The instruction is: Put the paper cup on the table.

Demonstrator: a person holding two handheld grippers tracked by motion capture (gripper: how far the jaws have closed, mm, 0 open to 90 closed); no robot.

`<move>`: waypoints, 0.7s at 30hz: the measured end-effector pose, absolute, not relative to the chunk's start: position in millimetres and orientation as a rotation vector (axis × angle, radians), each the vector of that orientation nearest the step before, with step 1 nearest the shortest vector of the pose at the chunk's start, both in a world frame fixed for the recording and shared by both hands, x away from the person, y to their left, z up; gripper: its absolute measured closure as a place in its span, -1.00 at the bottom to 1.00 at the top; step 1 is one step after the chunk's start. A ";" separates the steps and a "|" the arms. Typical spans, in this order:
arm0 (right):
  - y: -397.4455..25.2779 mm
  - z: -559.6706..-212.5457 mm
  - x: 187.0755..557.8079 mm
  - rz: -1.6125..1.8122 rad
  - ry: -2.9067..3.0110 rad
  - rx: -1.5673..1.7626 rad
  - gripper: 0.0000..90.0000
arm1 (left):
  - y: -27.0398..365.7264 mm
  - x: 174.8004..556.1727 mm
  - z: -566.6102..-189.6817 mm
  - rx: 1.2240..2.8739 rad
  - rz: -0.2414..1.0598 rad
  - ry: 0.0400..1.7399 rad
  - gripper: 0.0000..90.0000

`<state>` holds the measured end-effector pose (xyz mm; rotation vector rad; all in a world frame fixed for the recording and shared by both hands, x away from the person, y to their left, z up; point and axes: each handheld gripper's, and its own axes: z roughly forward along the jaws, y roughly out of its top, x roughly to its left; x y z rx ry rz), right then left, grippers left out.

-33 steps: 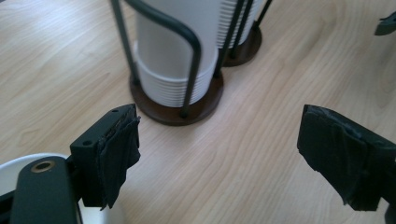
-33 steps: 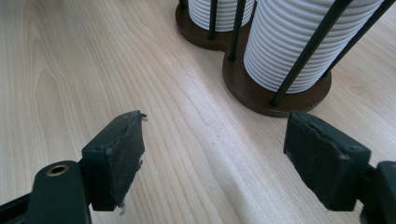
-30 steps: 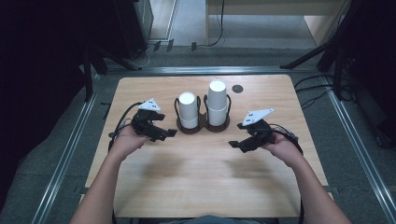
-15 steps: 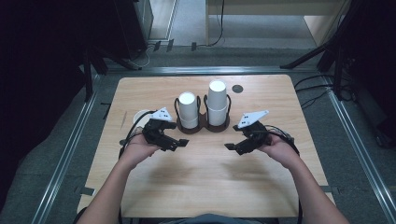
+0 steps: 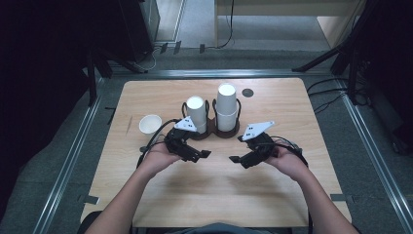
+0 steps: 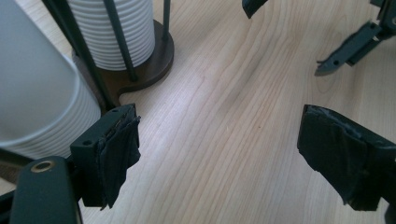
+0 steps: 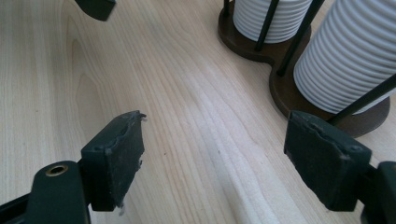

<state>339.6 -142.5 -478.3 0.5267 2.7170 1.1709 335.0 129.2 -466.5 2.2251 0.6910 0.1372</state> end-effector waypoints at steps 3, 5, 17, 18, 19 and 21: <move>-140.7 -479.5 336.8 1.167 2.720 0.521 -0.55 | 122.5 335.5 -469.0 2.245 0.129 0.670 -0.71; -139.2 -480.0 334.5 1.162 2.726 0.528 -0.55 | 118.3 335.9 -470.7 2.253 0.134 0.659 -0.71; -134.9 -483.2 328.8 1.140 2.720 0.532 -0.55 | 112.3 342.8 -473.7 2.228 0.114 0.693 -0.71; -135.1 -483.6 328.9 1.136 2.721 0.535 -0.55 | 112.7 343.2 -474.0 2.231 0.113 0.694 -0.71; -135.4 -484.3 329.6 1.134 2.721 0.533 -0.55 | 113.0 343.2 -474.5 2.229 0.110 0.696 -0.71; -135.8 -485.6 330.6 1.131 2.719 0.536 -0.55 | 114.1 342.9 -475.6 2.225 0.109 0.703 -0.71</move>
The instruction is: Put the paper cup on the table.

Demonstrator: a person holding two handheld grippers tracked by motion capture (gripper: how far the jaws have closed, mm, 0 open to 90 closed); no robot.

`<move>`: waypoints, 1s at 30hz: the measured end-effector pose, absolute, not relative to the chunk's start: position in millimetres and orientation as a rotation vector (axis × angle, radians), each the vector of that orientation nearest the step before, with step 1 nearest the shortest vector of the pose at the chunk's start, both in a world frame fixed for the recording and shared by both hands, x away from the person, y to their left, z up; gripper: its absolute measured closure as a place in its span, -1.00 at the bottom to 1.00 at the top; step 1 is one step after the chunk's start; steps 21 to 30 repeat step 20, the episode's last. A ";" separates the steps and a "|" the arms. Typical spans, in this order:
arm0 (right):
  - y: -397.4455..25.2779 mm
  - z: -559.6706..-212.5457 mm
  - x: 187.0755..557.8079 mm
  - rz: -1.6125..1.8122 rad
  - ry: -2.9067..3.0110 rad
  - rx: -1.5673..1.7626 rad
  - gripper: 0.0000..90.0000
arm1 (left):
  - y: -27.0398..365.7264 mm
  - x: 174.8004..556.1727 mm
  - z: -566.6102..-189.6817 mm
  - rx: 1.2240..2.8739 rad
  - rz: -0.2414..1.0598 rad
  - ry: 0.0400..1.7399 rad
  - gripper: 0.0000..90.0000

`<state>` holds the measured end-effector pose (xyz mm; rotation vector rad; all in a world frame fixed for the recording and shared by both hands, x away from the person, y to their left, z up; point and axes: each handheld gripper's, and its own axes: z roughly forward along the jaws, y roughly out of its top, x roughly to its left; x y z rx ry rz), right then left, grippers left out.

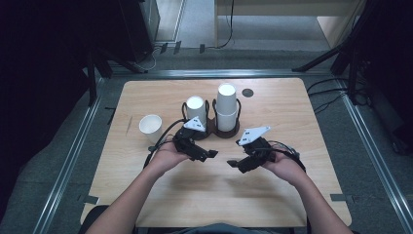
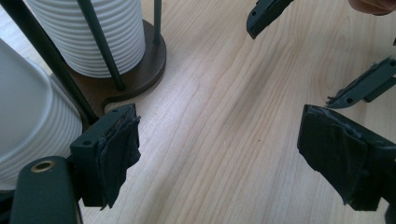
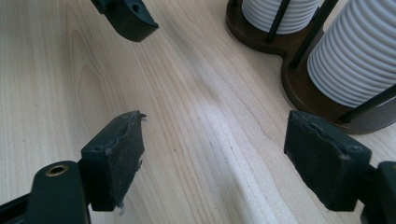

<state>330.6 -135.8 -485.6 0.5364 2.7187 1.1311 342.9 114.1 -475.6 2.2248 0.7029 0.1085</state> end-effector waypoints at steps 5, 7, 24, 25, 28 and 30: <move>-136.0 -486.9 331.9 1.127 2.724 0.543 -0.55 | 114.1 343.4 -478.5 2.244 0.120 0.699 -0.71; -136.1 -487.0 332.0 1.124 2.725 0.543 -0.55 | 113.8 343.4 -478.9 2.241 0.114 0.696 -0.71; -134.7 -488.6 332.6 1.120 2.732 0.529 -0.55 | 116.7 344.4 -480.8 2.256 0.111 0.692 -0.71; -134.7 -488.6 332.6 1.120 2.732 0.529 -0.55 | 116.7 344.4 -480.8 2.256 0.111 0.692 -0.71; -134.7 -488.6 332.6 1.120 2.732 0.529 -0.55 | 116.7 344.4 -480.8 2.256 0.111 0.692 -0.71; -134.7 -488.6 332.6 1.120 2.732 0.529 -0.55 | 116.7 344.4 -480.8 2.256 0.111 0.692 -0.71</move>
